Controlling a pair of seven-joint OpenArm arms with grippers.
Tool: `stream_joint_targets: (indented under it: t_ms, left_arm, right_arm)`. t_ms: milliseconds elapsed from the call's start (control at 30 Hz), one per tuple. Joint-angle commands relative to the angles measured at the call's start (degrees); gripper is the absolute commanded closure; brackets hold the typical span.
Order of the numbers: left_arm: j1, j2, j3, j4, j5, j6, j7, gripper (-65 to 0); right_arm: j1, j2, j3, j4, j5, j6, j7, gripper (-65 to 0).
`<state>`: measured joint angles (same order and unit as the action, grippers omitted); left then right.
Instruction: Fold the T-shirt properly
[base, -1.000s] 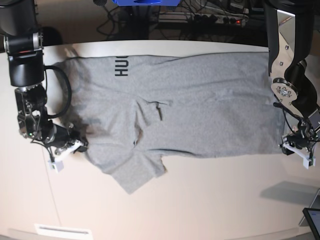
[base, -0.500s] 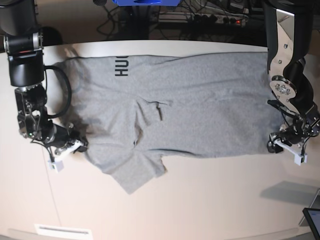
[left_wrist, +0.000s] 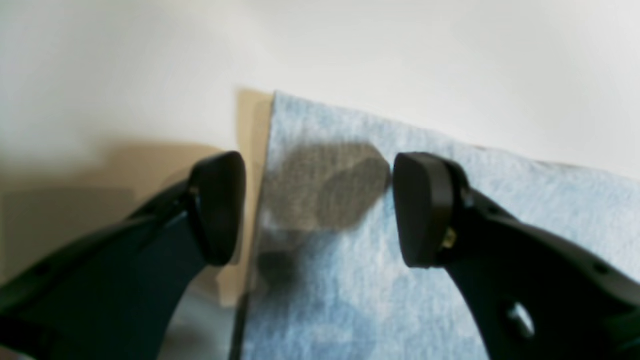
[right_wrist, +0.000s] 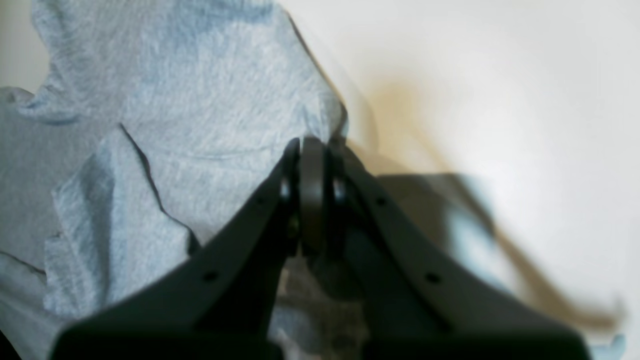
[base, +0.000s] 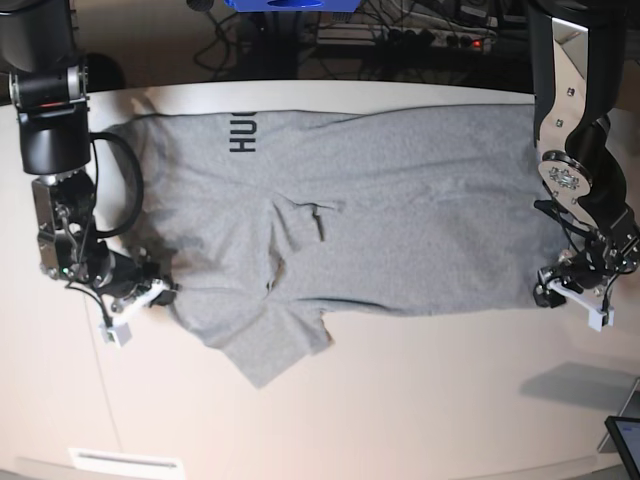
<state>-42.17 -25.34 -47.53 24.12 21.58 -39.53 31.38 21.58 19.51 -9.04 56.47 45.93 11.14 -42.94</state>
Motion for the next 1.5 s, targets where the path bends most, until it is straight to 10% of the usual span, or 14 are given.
stream_joint_targets:
  t_ms: [0, 400, 1233, 1467]
  left_arm:
    - [-1.5, -0.5, 1.2, 0.7, -0.5, -0.5, -0.7, -44.7]
    - [-1.0, 1.3, 6.2, 1.2, -1.2, -0.5, -0.8, 0.0]
    - [2.1, 1.6, 6.4, 13.5, -1.0, -0.5, 3.6, 0.0]
    - [7.3, 8.5, 6.5, 33.9, 4.6, -0.5, 11.4, 0.0]
  right_arm:
    - [0.8, 0.8, 0.1, 0.4, -1.8, -0.6, -0.8, 0.0]
    - [0.9, 0.8, 0.1, 0.4, -1.8, -0.6, -0.7, 0.0]
    - [2.1, 1.3, 0.1, 3.4, -1.8, -0.5, 3.9, 0.0]
    - [1.9, 1.3, 0.2, 6.0, -1.8, -0.5, 3.2, 0.0]
